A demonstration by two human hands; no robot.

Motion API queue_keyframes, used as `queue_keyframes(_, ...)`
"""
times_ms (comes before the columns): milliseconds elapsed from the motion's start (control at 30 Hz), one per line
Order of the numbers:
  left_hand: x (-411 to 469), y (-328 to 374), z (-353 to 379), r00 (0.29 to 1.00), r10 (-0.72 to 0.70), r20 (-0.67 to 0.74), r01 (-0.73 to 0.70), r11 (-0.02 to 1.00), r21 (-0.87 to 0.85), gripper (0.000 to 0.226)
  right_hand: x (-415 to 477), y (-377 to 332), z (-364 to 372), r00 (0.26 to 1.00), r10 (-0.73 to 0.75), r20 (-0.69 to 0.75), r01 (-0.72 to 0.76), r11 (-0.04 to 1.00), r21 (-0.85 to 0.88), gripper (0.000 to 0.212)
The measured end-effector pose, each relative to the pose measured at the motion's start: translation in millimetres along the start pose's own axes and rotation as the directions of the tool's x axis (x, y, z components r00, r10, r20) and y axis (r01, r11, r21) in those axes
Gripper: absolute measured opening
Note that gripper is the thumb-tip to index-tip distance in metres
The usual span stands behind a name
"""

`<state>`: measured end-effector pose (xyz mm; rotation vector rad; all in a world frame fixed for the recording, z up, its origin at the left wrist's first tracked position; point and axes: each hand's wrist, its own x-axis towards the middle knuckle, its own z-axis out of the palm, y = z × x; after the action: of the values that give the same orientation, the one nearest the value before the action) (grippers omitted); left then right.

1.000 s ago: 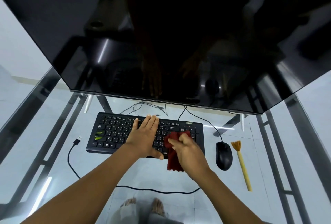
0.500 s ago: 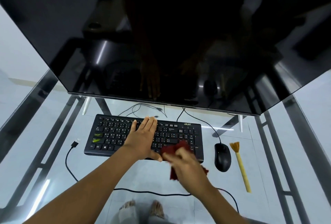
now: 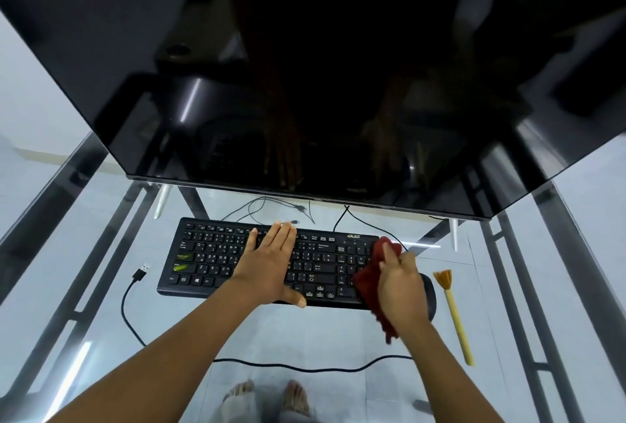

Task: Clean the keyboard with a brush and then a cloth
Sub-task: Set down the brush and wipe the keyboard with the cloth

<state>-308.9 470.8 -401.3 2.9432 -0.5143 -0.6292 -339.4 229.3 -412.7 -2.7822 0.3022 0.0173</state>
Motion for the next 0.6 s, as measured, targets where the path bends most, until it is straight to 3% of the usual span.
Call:
queue_keyframes(33, -0.1, -0.4, -0.4, 1.0, 0.002, 0.001, -0.002, 1.0, -0.001, 0.138, 9.5, 2.8, -0.9, 0.995, 0.1, -0.009, -0.1, 0.995, -0.011, 0.032)
queue_keyframes(67, 0.3, -0.6, -0.6, 1.0, 0.004, 0.004, -0.004, 1.0, -0.002, 0.138, 18.6, 3.4, 2.7, 0.996, 0.088, -0.012, -0.088, 0.996, -0.016, 0.036)
queue_keyframes(133, 0.9, -0.7, -1.0, 1.0, 0.005, 0.002, -0.005, 1.0, -0.003, 0.138, 24.9, -8.0, 1.4, 0.998, 0.02, 0.056, -0.023, 0.999, 0.044, 0.035)
queue_keyframes(233, 0.9, 0.1, -1.8, 1.0, 0.006, 0.005, -0.006, 1.0, 0.002, 0.139, 15.1, -18.7, -3.1, 0.994, -0.099, -0.044, 0.102, 0.992, 0.08, 0.031)
queue_keyframes(367, 0.0, -0.6, -0.1, 1.0, 0.01, 0.003, -0.01, 1.0, 0.011, 0.139, -9.4, -23.6, -0.8, 0.962, -0.255, 0.103, 0.254, 0.967, 0.016, 0.043)
queue_keyframes(433, 0.4, -1.9, 0.1, 1.0, 0.014, 0.004, -0.014, 1.0, 0.01, 0.139, 1.6, -19.9, -1.7, 0.97, -0.189, 0.155, 0.19, 0.982, 0.009, 0.045)
queue_keyframes(500, 0.7, -1.6, 0.1, 1.0, 0.016, 0.006, -0.016, 1.0, 0.018, 0.14, 20.2, -21.1, -4.0, 0.991, -0.1, 0.094, 0.107, 0.992, -0.066, 0.049)
queue_keyframes(600, 0.1, -1.1, -0.6, 1.0, 0.014, 0.006, -0.014, 1.0, 0.024, 0.14, 10.3, -47.6, -3.6, 0.99, -0.074, 0.124, 0.065, 0.995, 0.08, 0.031)
